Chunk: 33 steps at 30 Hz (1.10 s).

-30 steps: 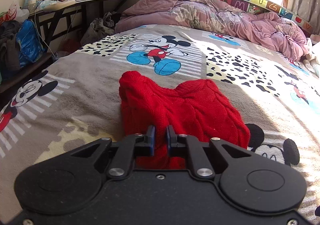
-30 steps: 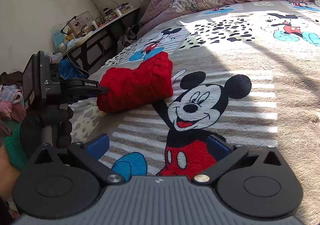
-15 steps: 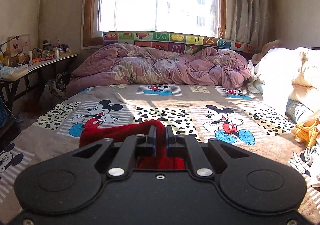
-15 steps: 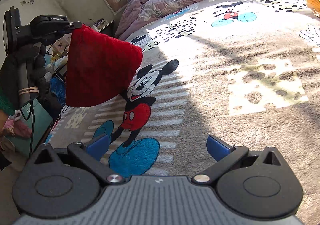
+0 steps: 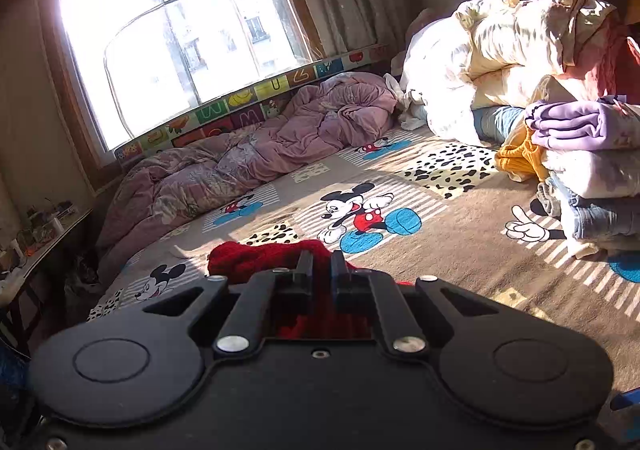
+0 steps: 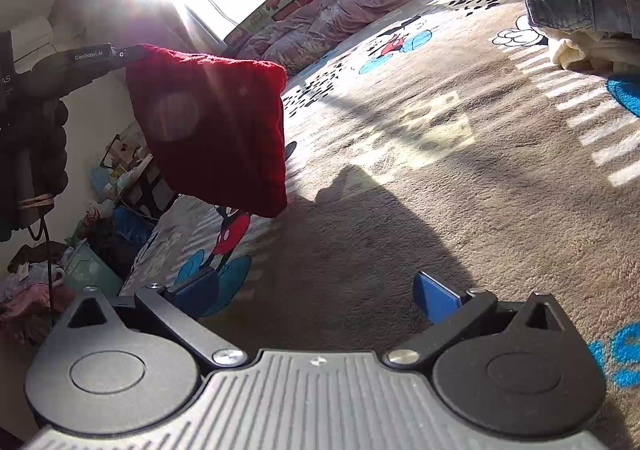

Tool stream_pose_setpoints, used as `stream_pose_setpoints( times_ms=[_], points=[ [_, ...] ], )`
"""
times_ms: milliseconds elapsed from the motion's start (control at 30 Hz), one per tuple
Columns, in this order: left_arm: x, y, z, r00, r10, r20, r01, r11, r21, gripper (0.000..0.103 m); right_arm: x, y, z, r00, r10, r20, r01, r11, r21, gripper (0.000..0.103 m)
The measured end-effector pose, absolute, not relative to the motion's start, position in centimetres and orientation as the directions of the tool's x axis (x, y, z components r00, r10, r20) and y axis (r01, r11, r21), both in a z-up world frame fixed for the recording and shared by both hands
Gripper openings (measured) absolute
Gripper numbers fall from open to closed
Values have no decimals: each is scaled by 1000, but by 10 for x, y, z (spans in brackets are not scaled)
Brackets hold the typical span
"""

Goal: Fold clothes

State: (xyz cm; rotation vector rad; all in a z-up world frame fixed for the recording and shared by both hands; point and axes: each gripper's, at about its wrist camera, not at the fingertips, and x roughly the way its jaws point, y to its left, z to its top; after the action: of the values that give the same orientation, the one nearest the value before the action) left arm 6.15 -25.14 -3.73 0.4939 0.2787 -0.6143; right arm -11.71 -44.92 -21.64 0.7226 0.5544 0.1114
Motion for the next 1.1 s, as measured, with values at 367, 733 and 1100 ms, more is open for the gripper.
stream_pose_setpoints(
  times_ms=[367,733,1100],
  points=[
    [-67,-198,-142,618,-379,-689,778,421,466,5,-122,-465,-205,856,367,-364,7,697,717,103],
    [-27,-162,-111,585,-394,-709,617,784,73,59,-75,-471,-209,874,389,-291,-65,689,722,102],
    [46,-177,-140,509,-433,-744,431,876,-215,49,-50,-455,-227,830,518,-205,-176,593,786,99]
  ],
)
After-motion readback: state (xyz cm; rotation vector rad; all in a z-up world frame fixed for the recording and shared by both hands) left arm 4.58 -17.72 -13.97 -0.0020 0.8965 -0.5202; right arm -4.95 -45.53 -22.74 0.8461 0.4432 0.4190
